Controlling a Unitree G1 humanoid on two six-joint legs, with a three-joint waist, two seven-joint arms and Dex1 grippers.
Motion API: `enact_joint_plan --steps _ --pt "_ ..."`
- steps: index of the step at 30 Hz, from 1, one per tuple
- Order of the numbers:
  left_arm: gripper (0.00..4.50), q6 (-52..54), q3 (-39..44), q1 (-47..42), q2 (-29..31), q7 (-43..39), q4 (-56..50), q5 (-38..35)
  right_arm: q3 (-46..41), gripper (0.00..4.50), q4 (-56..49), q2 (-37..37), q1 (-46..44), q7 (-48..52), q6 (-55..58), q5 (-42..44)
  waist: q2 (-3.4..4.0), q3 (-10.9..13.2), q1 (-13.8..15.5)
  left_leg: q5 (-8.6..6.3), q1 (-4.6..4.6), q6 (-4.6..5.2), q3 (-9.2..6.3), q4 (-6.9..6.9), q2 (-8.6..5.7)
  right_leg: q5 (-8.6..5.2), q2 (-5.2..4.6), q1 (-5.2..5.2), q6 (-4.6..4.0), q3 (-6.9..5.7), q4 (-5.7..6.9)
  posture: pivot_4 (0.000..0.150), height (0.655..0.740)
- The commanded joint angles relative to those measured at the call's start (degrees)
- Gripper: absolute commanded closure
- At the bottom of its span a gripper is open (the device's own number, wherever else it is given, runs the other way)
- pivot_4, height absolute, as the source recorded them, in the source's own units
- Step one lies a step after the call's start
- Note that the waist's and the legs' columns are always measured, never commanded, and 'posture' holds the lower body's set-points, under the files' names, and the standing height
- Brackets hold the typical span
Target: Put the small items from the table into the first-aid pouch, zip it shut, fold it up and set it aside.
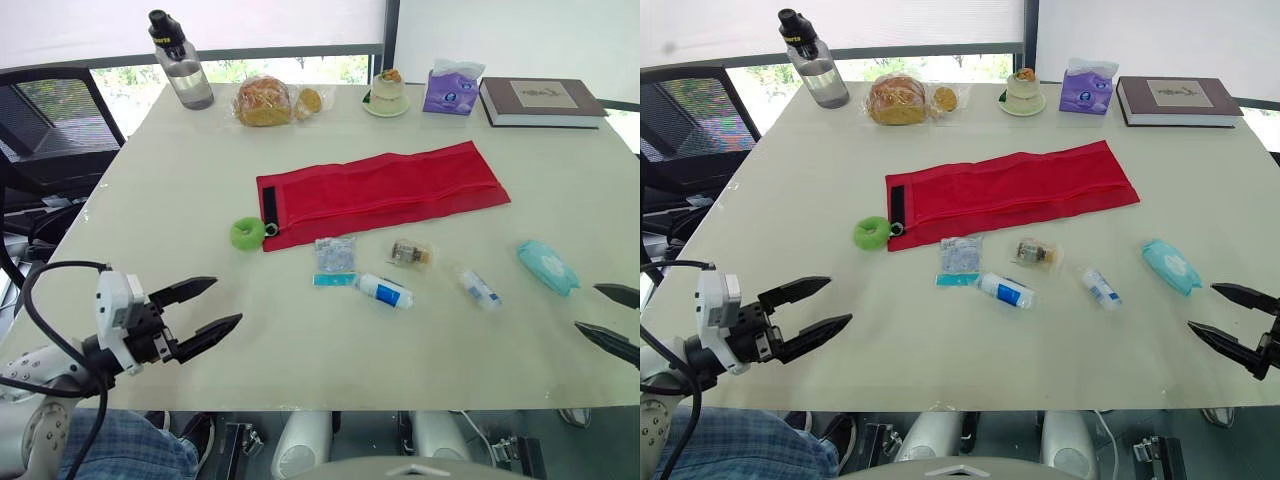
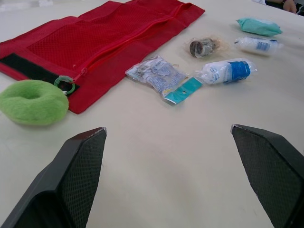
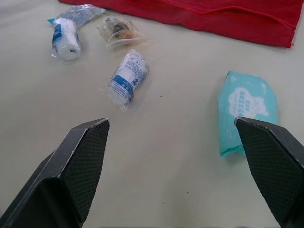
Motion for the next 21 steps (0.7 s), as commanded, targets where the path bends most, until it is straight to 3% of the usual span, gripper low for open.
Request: enact_joint_plan --steps 1,11,19,21 --pt "0.03 -0.74 0.33 -0.51 -0.10 -0.69 -0.65 -0.52 -1.89 0.00 -2.71 0.10 0.12 -0.08 0.11 2.01 0.00 0.00 0.00 0.00 0.00 0.00 0.01 0.00 0.00 0.00 0.00 0.00 0.00 0.00 0.00 0.150 0.7332" --pt "0.03 11.65 -9.68 -12.54 0.02 8.77 -3.42 -2.50 1.99 0.00 -17.97 1.13 -0.54 -4.29 5.64 5.50 -0.05 0.02 0.10 0.01 0.00 0.01 -0.03 0.02 0.00 0.00 0.10 0.01 0.04 -0.04 0.08 0.150 0.7332" --pt "0.03 23.25 -18.82 -27.71 -3.10 17.87 3.20 -0.89 6.09 0.00 -32.04 3.20 -2.96 -14.12 12.69 9.30 -0.13 0.07 0.04 0.02 0.00 0.01 -0.04 0.03 -0.03 0.14 0.36 0.01 0.20 -0.03 0.13 0.150 0.7332" --pt "0.03 28.50 -20.61 -32.05 -5.15 23.32 5.77 0.12 7.32 0.00 -35.62 3.98 -3.81 -17.20 14.54 10.81 -0.16 0.09 -0.07 0.02 0.00 0.01 -0.04 0.02 -0.02 0.18 0.40 0.00 0.22 -0.02 0.12 0.150 0.7332"
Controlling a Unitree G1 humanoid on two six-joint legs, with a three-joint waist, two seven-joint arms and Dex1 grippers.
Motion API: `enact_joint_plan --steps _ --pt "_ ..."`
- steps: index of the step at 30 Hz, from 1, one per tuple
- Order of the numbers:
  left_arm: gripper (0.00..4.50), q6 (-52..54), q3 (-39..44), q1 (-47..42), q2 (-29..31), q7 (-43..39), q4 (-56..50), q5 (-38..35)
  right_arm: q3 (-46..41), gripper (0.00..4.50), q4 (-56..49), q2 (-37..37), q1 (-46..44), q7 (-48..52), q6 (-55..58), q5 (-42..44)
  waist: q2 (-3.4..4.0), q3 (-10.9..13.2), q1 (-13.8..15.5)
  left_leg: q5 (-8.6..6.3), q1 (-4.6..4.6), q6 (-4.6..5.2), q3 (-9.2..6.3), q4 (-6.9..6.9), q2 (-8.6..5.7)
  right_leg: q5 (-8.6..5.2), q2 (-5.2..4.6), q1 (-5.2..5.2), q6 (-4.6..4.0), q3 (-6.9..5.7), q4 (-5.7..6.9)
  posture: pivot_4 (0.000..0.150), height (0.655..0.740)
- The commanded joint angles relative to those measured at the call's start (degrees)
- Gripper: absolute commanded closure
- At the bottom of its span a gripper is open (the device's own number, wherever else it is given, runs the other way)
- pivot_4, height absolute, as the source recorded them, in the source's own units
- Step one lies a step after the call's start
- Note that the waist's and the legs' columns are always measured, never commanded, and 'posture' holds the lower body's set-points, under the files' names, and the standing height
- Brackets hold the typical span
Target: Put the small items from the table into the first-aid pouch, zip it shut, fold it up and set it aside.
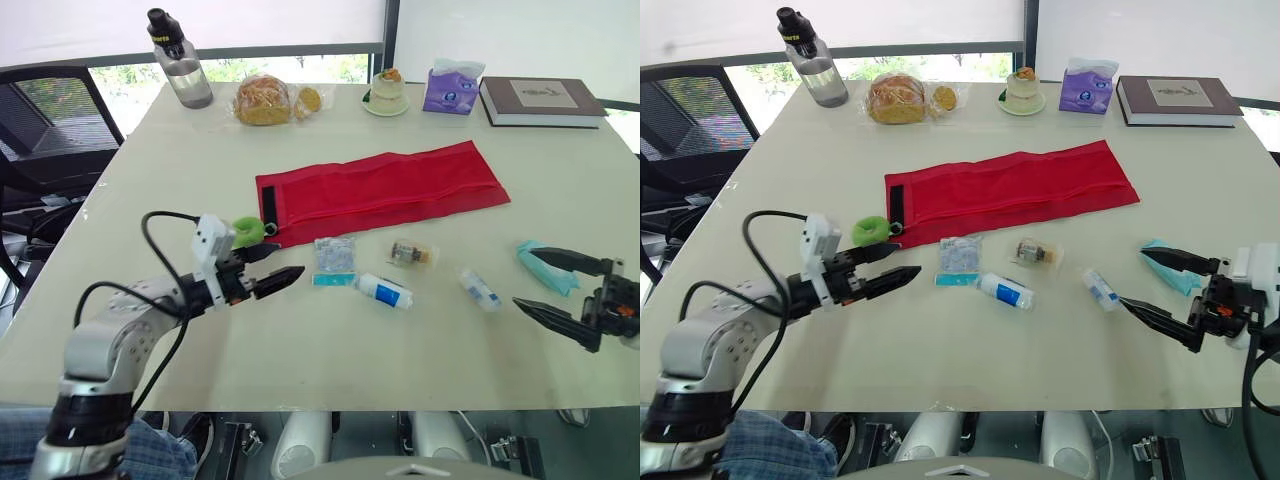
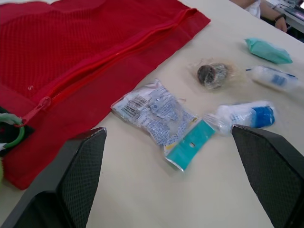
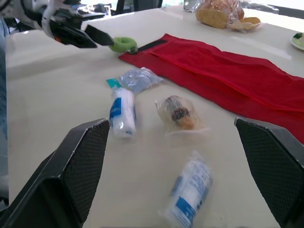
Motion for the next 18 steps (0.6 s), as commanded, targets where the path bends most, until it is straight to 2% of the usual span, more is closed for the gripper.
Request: enact_joint_plan --steps 1,5,13,18 --pt "0.03 10.88 -1.23 -6.70 -3.14 8.65 3.45 -1.29 0.77 0.00 -6.72 0.75 -1.59 -5.35 2.93 3.21 0.00 0.02 0.22 0.00 0.00 0.00 0.01 0.00 0.00 0.00 0.00 0.00 -0.01 0.01 0.00 0.150 0.7332" --pt "0.03 22.25 -0.54 -14.01 -7.33 14.04 7.53 -4.18 3.48 0.00 -10.93 0.53 -4.27 -9.71 5.62 3.51 -0.16 0.07 0.13 0.01 -0.03 -0.02 -0.15 0.12 -0.01 -0.03 0.09 0.02 0.19 -0.07 0.11 0.150 0.7332" --pt "0.03 27.15 -3.35 -21.09 -11.50 15.27 13.37 -2.47 7.94 0.00 -11.79 1.68 -8.42 -11.66 5.21 2.29 -0.25 0.09 -0.01 0.01 -0.03 -0.03 -0.09 0.14 -0.15 0.14 0.10 0.01 0.13 0.01 0.08 0.150 0.7332" --pt "0.03 30.06 -4.54 -22.56 -11.74 13.40 14.57 -3.08 8.88 0.00 -12.46 1.28 -10.99 -13.10 6.43 3.07 -0.24 0.09 0.00 0.02 -0.03 -0.03 -0.09 0.14 -0.16 0.15 0.10 0.01 0.11 0.01 0.09 0.150 0.7332"
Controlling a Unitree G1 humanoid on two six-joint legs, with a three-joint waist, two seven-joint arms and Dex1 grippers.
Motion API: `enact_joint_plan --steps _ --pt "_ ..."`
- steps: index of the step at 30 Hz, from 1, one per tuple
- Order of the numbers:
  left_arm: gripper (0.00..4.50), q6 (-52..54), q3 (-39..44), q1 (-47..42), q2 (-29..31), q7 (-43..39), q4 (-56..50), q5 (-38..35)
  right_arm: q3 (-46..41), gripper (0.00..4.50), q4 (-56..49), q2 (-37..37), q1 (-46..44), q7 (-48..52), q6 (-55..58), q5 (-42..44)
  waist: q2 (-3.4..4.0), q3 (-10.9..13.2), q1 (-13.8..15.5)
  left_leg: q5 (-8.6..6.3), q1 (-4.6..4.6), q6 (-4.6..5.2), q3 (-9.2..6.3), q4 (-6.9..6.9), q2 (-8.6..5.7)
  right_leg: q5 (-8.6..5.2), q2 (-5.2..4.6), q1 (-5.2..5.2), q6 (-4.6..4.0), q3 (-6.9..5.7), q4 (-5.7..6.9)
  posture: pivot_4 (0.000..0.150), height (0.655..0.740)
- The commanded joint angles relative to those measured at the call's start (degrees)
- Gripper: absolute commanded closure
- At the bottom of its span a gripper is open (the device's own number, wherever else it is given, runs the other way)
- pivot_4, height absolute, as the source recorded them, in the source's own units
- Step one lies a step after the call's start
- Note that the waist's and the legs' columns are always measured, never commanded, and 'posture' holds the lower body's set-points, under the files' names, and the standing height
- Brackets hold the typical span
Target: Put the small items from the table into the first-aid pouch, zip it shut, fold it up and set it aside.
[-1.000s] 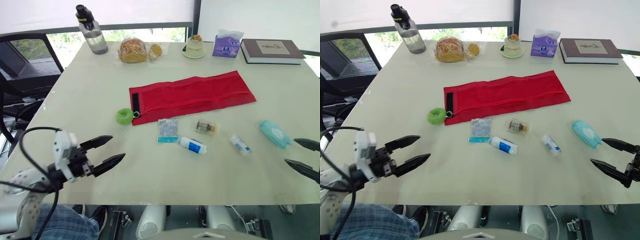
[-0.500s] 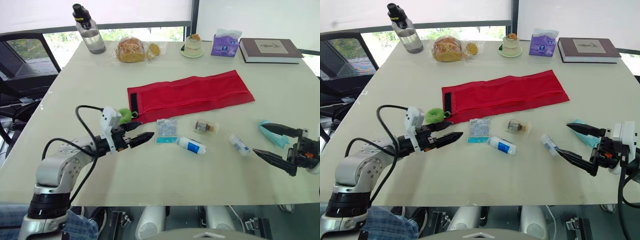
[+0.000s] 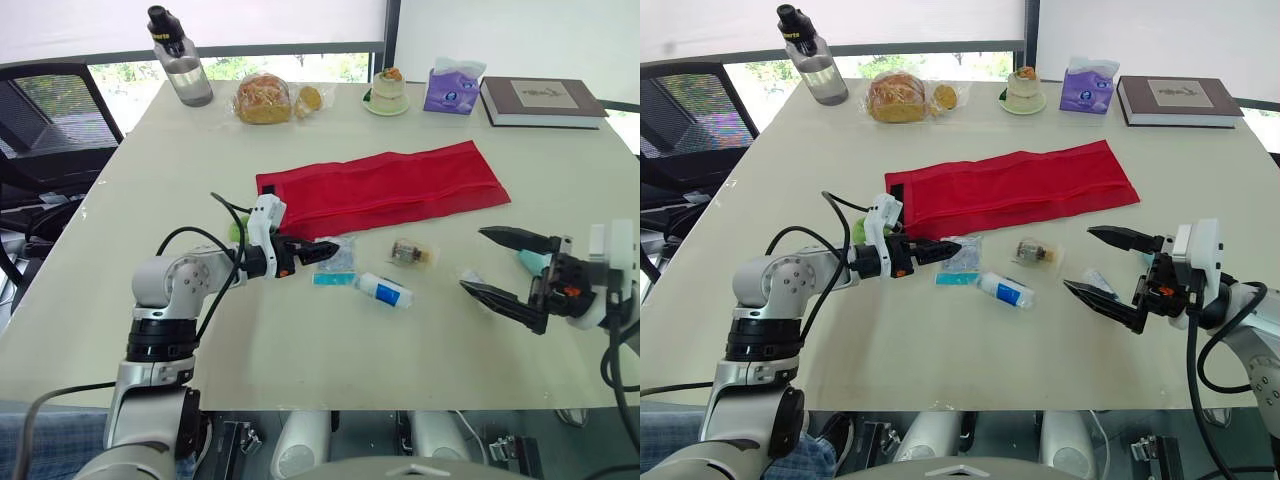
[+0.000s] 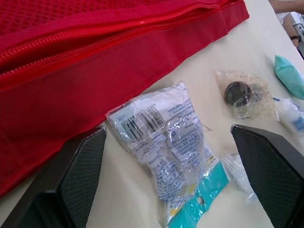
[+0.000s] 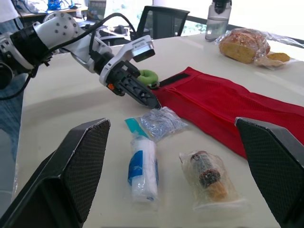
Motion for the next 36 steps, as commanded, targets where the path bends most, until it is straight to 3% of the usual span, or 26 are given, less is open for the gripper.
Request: enact_joint_plan --steps 1,4,12,13,14,15,26,36 --pt "0.03 2.00 -1.40 -0.90 -0.30 -1.55 0.35 -0.47 -0.10 0.00 -2.38 -0.35 -2.12 -1.46 0.54 1.39 0.00 0.00 0.00 0.00 0.00 0.00 0.00 0.00 0.00 0.00 -0.01 0.00 0.00 0.01 0.00 0.150 0.7332" --pt "0.03 2.19 -1.21 -2.05 -1.39 -1.28 1.78 0.03 0.95 0.00 -2.74 0.35 -3.75 -2.70 1.28 1.99 0.00 0.00 0.16 0.00 0.00 0.00 -0.01 0.00 0.01 0.01 -0.02 0.00 -0.01 0.00 0.00 0.150 0.7332" --pt "3.18 3.88 -0.50 -2.40 -2.21 -2.66 2.53 -0.88 2.02 0.00 -3.86 0.63 -4.84 -4.92 2.46 2.34 0.00 0.00 0.05 0.00 -0.03 0.00 -0.01 -0.01 0.01 0.01 -0.05 -0.01 -0.02 0.02 -0.02 0.150 0.7332" --pt "3.34 4.13 -0.33 -2.34 -2.19 -2.82 2.56 -1.03 2.06 0.00 -3.90 0.60 -5.04 -5.09 2.62 2.41 0.00 0.00 0.02 0.00 -0.03 0.00 -0.02 -0.01 0.01 0.01 -0.04 -0.01 -0.02 0.01 -0.02 0.150 0.7332" --pt "4.04 4.19 -0.25 -2.17 -2.18 -2.87 2.49 -0.99 2.10 0.00 -3.91 0.54 -5.15 -5.19 2.74 2.43 0.00 0.00 0.00 0.00 -0.03 0.00 -0.02 -0.01 0.01 0.01 -0.04 -0.01 -0.02 0.01 -0.01 0.150 0.7332" --pt "4.43 4.26 -0.13 -2.04 -2.20 -2.89 2.41 -0.95 2.21 0.00 -3.93 0.48 -5.28 -5.26 2.82 2.40 0.00 0.00 0.00 0.00 -0.03 0.00 -0.02 -0.01 0.01 0.01 -0.04 -0.01 -0.02 0.01 -0.01 0.150 0.7332" --pt "4.43 3.56 6.90 -1.19 -4.27 -2.20 -0.66 -4.33 3.80 0.00 -4.91 1.10 -6.75 -7.82 5.00 3.72 -0.01 0.00 -0.01 0.00 -0.03 0.00 -0.03 -0.01 0.04 0.01 -0.05 -0.02 -0.03 0.01 -0.01 0.150 0.7332" --pt "4.43 2.97 16.11 -3.13 -6.18 -4.45 -6.35 -16.68 9.81 0.00 -6.19 6.48 -9.28 -18.65 9.05 2.49 -0.02 0.00 0.01 0.00 -0.03 -0.01 -0.01 -0.01 0.06 0.02 -0.08 -0.02 -0.03 0.02 -0.02 0.150 0.7332"
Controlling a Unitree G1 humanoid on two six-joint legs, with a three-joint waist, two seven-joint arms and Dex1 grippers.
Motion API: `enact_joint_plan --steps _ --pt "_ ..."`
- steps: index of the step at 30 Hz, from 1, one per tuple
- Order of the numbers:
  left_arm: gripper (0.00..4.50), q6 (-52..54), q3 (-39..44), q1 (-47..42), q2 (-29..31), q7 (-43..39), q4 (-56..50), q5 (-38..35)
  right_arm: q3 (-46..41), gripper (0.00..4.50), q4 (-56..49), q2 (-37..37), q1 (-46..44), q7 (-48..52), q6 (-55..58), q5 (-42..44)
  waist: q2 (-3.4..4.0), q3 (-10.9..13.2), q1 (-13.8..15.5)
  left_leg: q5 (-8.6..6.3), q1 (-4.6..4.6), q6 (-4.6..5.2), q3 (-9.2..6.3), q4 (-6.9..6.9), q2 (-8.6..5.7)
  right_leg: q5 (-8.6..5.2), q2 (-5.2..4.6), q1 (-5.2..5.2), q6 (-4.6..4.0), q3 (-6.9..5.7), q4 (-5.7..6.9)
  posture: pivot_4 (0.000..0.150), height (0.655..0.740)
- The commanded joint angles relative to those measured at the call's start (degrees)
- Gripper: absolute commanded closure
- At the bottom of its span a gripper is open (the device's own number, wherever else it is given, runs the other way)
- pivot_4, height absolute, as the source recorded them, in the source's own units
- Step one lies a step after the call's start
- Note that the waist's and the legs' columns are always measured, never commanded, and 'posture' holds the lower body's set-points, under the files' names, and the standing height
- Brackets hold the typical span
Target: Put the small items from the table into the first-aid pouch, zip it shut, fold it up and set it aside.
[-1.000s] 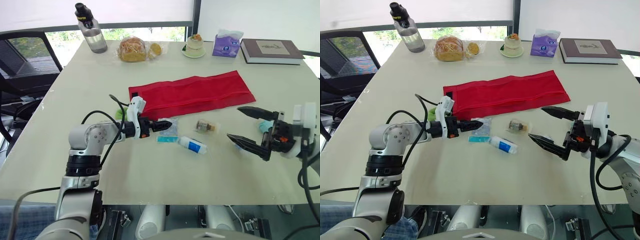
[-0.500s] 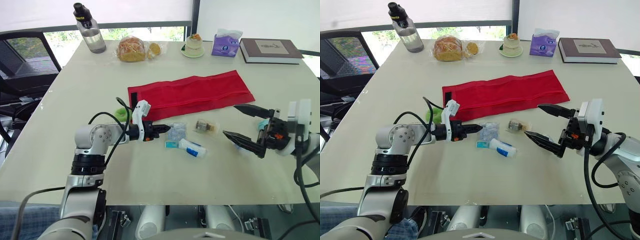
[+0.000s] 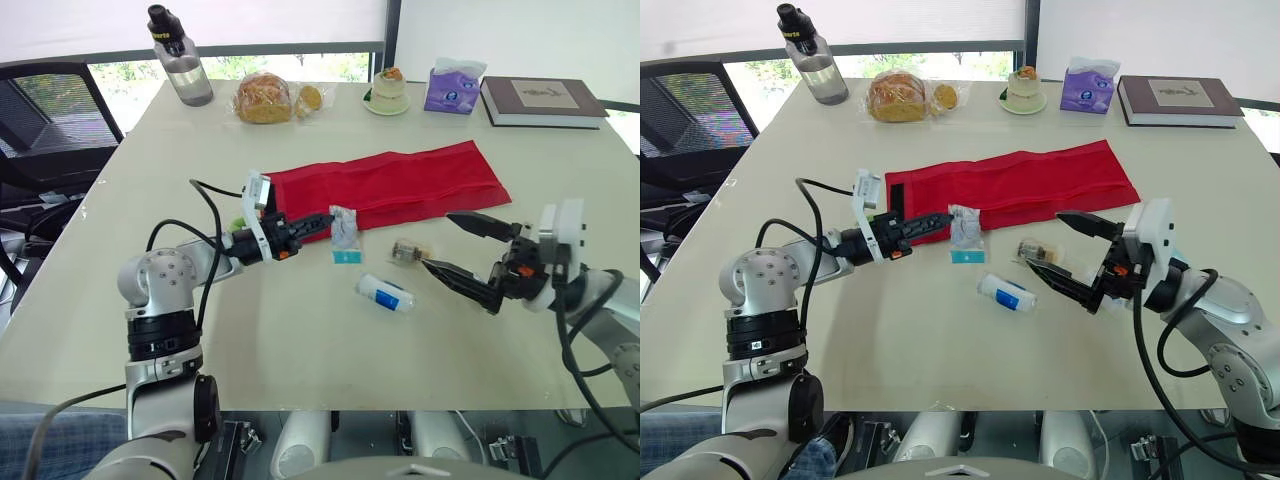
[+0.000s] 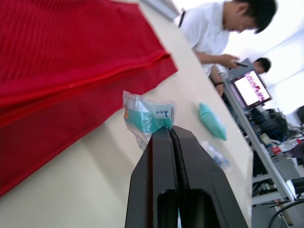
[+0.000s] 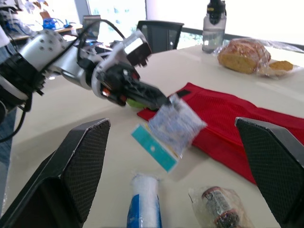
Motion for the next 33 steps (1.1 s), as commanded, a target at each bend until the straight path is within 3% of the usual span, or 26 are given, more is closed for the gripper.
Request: enact_joint_plan --steps 1,6,13,21,33 --pt "4.43 -0.69 2.78 -2.01 -0.84 -1.22 -3.42 -6.39 0.87 0.00 -1.81 2.19 -2.15 -4.03 1.75 1.78 0.00 0.00 0.00 0.00 0.00 0.00 -0.02 0.00 0.00 0.00 0.01 0.00 0.00 0.00 0.01 0.150 0.7332" --pt "4.43 -0.80 3.28 -5.11 -3.31 0.71 -5.01 -12.65 1.88 0.00 0.59 7.83 -2.88 -10.50 7.36 8.60 0.00 0.00 0.02 0.00 0.00 0.00 0.00 0.00 -0.02 0.00 0.01 0.01 -0.01 0.01 0.01 0.150 0.7332" --pt "4.43 -1.31 0.88 -2.93 -1.83 3.06 -5.36 -12.19 2.83 0.00 1.25 8.57 -2.64 -11.53 7.97 7.31 -0.01 0.00 -0.39 0.00 0.01 0.00 0.01 0.00 -0.14 0.00 0.09 -0.02 -0.01 0.05 0.04 0.150 0.7332" --pt "4.43 -1.99 2.51 10.14 2.16 9.58 -4.79 -7.15 2.61 0.00 -2.40 5.57 -0.06 -6.60 6.13 5.97 0.00 -0.01 -1.56 0.00 0.03 0.01 0.01 -0.02 -0.11 0.00 0.11 -0.03 -0.01 0.09 0.04 0.150 0.7332" --pt "4.43 -5.59 7.57 23.28 7.76 11.15 -9.16 -5.73 3.72 0.00 -1.03 3.19 -1.94 -2.53 5.22 4.49 -0.03 -0.01 -0.86 0.00 0.04 0.00 0.03 -0.07 0.07 -0.12 -0.03 -0.08 -0.26 0.11 -0.01 0.150 0.7332"
